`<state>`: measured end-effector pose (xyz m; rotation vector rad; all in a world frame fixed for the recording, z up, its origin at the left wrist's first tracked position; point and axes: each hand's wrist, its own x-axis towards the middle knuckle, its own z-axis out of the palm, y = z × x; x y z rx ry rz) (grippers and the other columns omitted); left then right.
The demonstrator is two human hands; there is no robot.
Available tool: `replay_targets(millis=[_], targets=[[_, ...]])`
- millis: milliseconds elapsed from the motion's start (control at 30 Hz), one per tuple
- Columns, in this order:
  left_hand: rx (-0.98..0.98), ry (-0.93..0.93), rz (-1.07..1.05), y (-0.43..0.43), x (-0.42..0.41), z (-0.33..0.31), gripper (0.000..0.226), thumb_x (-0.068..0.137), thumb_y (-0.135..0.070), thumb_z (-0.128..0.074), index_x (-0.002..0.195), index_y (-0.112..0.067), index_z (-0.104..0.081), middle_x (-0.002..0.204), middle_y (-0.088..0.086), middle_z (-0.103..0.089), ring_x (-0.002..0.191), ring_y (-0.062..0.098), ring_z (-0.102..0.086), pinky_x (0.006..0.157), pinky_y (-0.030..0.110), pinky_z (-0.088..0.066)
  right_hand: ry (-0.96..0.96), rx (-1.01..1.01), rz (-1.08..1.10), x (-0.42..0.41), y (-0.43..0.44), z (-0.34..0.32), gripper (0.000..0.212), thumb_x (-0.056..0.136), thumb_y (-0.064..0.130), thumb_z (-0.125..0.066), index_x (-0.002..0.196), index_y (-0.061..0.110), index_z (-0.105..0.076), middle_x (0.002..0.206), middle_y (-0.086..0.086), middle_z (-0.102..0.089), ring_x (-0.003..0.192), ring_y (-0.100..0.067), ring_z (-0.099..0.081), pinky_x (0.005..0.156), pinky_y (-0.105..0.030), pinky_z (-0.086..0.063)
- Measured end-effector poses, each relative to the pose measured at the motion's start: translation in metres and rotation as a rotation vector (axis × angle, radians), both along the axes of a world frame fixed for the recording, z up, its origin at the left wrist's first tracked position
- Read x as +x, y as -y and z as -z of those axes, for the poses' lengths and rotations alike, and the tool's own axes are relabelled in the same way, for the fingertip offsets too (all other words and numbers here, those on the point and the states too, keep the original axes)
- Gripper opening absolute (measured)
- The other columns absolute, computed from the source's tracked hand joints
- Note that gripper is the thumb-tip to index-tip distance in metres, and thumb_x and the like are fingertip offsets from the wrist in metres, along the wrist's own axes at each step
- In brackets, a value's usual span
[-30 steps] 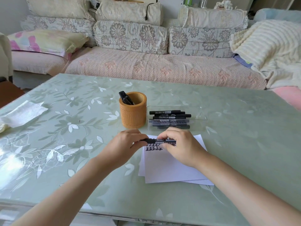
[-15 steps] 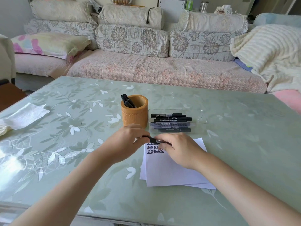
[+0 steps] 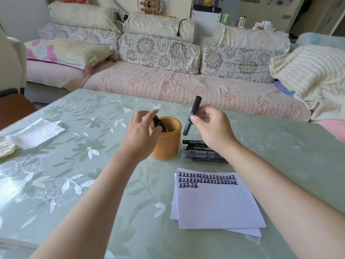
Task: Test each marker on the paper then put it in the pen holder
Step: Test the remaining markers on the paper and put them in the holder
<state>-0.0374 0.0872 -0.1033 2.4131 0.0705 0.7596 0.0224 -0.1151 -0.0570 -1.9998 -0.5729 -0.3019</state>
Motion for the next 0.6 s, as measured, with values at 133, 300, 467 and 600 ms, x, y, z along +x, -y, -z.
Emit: replay_targets(millis=[133,300,467,600], targets=[[0.026,-0.112,0.039,-0.002,0.008,0.001,0.055,0.096,-0.029,-0.047,0.148,-0.031,-0.029,0.140,-0.003,-0.039,0.123,0.022,-0.031,0.101,0.034,-0.029,0.025,-0.062,-0.010,0.019,-0.032,-0.011,0.007,0.086,0.019,-0.070,0.093,0.018,-0.072,0.089,0.006,-0.072,0.086,-0.011,-0.068,0.085,-0.034,-0.055],[-0.045,-0.027,-0.009,-0.005,0.019,0.006,0.045,0.093,-0.025,-0.057,0.137,-0.020,-0.050,0.127,0.001,-0.054,0.110,0.024,-0.046,0.096,0.030,-0.035,0.007,-0.422,-0.037,0.026,-0.049,-0.003,0.010,0.083,0.027,-0.071,0.092,0.023,-0.075,0.091,0.007,-0.074,0.090,-0.015,-0.067,0.084,-0.030,-0.053],[-0.109,0.041,0.002,0.000,0.022,0.005,0.037,0.091,-0.023,-0.061,0.128,-0.020,-0.059,0.117,0.000,-0.058,0.107,0.023,-0.052,0.091,0.029,-0.039,-0.028,-0.718,-0.094,0.030,-0.049,0.003,0.022,0.091,0.038,-0.058,0.078,0.023,-0.069,0.081,-0.001,-0.065,0.087,-0.026,-0.060,0.075,-0.036,-0.049],[-0.077,0.092,0.054,0.006,0.022,0.005,0.042,0.093,-0.017,-0.057,0.134,-0.025,-0.053,0.118,-0.001,-0.056,0.107,0.021,-0.046,0.094,0.032,-0.038,-0.017,-0.898,-0.205,0.031,-0.046,0.004,0.034,0.101,0.042,-0.037,0.083,0.029,-0.063,0.102,-0.007,-0.058,0.116,-0.028,-0.044,0.096,-0.043,-0.038]])
